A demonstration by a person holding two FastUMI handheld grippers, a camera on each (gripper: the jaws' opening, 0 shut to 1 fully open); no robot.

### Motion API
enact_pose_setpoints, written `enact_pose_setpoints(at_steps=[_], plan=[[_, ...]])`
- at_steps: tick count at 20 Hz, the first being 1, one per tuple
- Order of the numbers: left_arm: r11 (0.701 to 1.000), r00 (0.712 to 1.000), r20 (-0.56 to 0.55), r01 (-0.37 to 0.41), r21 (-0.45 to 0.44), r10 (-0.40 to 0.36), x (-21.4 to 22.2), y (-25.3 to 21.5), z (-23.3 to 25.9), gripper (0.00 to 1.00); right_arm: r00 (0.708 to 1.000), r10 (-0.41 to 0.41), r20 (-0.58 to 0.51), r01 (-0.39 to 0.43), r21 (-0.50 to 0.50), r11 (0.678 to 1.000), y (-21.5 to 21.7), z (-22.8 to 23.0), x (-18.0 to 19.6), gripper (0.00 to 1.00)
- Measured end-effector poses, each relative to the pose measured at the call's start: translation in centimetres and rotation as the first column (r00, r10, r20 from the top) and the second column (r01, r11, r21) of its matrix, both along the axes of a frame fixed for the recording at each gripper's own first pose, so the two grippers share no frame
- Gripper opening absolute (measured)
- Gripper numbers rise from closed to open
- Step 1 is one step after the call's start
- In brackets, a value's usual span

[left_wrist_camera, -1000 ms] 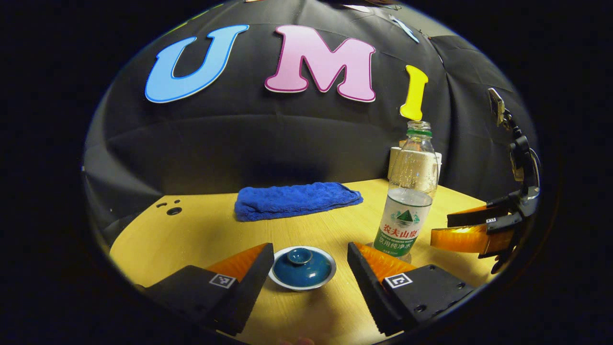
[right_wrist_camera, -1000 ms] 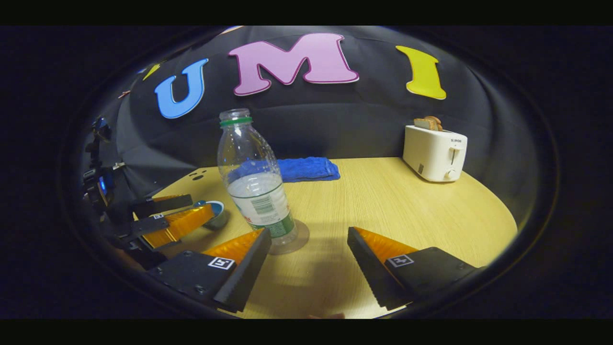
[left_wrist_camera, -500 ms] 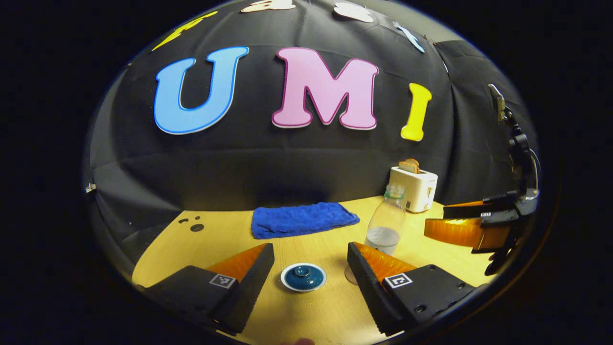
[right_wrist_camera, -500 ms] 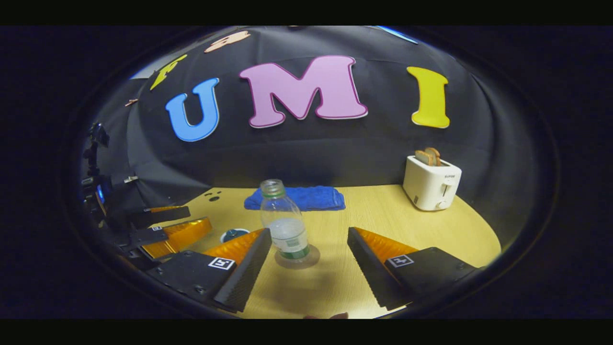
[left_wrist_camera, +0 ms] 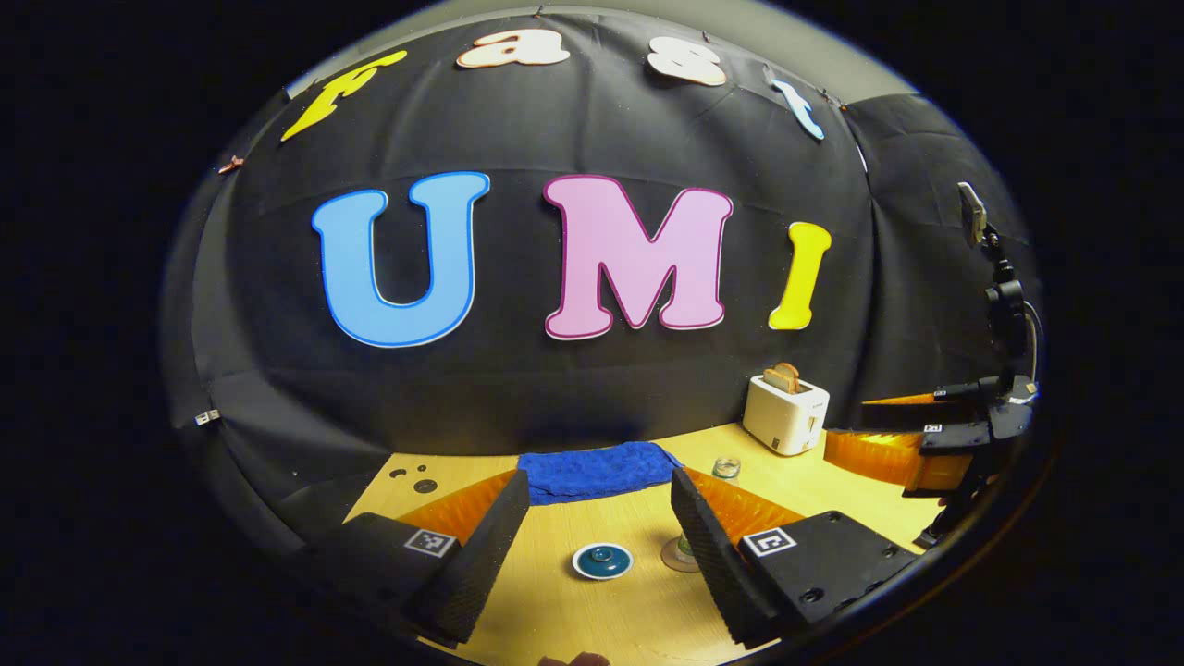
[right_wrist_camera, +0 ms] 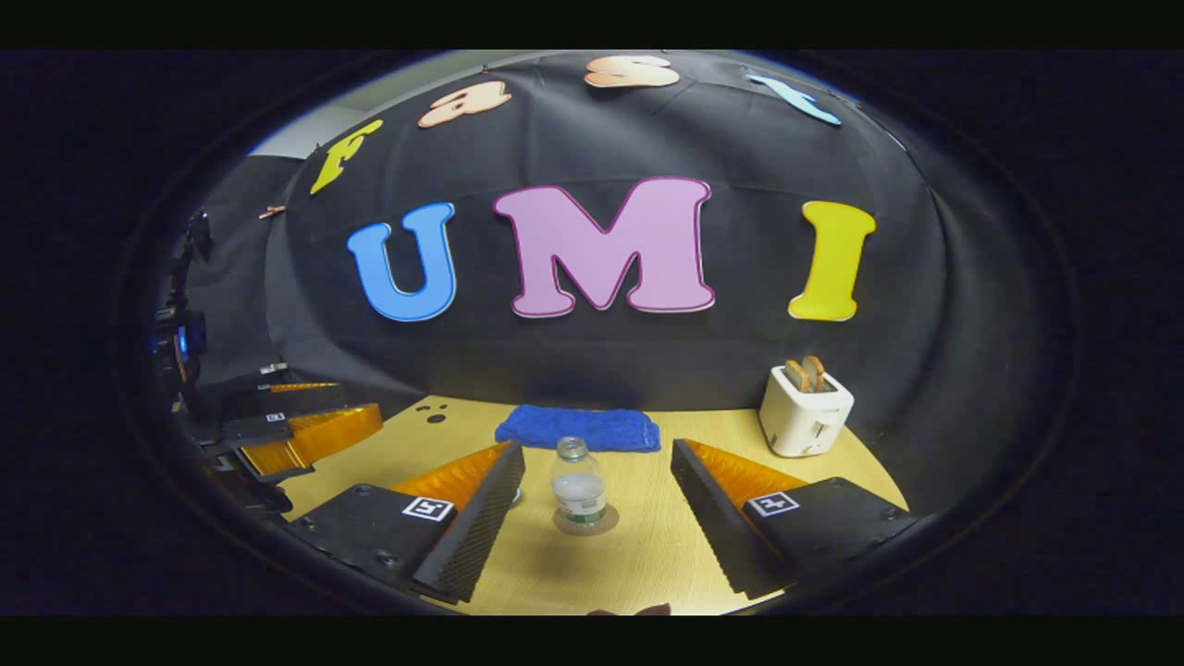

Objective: Open the teacup lid with one hand, grasp the water bottle and pour water into the teacup with the other hand; after pouring, place the water bottle on the coaster and then close the teacup lid.

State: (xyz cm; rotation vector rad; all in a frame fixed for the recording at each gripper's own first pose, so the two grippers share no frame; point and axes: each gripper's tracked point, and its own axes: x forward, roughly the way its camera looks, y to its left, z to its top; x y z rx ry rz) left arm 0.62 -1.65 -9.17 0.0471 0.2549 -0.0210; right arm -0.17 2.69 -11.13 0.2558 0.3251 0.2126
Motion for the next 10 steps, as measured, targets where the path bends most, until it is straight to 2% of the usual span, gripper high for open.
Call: enact_pose_setpoints(at_steps=[5,10], plan=[[1.000,0.999,0.020,-0.030,0.009,0.030,-2.5,-0.2,2.7,0.97,0.998,0.024,0.063,-0.023,-0.008,1.000,-0.8,4.7,-1.4,0.99],[0.999,0.998,0.049,-0.046,0.012,0.045,-4.3,-0.6,4.6,0.97,0.993,0.021,0.113,-0.020,-0.006,1.000,-1.9,7.3,-2.9,0.99]])
